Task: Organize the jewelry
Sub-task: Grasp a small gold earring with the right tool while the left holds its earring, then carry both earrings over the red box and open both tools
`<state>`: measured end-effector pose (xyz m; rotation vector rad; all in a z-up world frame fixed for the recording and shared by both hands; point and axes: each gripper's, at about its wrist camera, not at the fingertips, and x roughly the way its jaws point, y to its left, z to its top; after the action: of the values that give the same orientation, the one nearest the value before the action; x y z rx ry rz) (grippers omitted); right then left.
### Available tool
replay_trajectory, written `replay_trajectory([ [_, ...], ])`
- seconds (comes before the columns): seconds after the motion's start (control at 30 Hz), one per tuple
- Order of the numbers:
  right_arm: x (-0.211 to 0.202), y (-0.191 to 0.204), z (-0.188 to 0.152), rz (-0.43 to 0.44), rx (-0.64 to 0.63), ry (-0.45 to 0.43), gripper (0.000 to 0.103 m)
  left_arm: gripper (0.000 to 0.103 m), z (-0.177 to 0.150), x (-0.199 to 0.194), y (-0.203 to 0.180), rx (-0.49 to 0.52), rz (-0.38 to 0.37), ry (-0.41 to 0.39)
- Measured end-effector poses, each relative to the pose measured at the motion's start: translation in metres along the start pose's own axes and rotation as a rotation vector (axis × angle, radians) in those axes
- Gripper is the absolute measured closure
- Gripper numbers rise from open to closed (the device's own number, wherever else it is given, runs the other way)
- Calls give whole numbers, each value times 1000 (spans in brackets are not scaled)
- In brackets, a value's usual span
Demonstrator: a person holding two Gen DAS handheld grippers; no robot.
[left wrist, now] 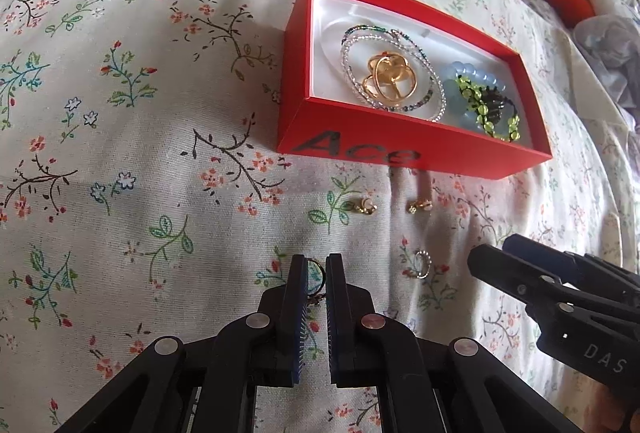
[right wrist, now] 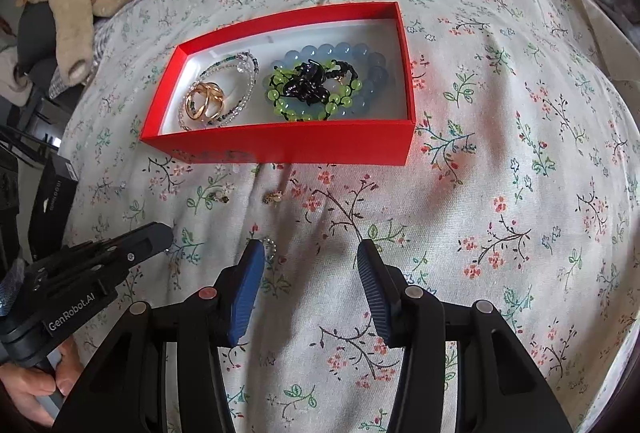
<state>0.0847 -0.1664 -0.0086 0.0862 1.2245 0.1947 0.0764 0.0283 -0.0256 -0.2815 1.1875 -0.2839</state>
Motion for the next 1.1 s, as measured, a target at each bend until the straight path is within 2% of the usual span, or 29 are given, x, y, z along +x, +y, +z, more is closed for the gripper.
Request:
replay_trajectory([
  [0.07, 2, 1, 1, 13, 2, 8, 64, 100, -1, -2, 3, -3, -1, 1],
  [0.23, 9, 8, 0, 63, 5, 31, 73, 100, 0, -4, 2, 1, -8, 0],
  [0.33, 16, 16, 0, 74, -8, 48, 74, 100, 1, -4, 3, -4, -9, 3],
  [0.5, 33, 22, 0, 63, -10, 79, 74, 100, 0, -5, 4, -6, -7, 4],
  [0.7, 43, 28, -2, 34, -39, 55, 78, 100, 0, -6, 6, -13, -2, 2],
  [0.93, 44, 43, -5, -53, -141, 4, 89, 100, -3, -7, 8, -18, 9, -6],
  [1.1, 40, 42, -3, -27, -129, 18, 98, 100, -6, -11, 6, -13, 10, -19],
])
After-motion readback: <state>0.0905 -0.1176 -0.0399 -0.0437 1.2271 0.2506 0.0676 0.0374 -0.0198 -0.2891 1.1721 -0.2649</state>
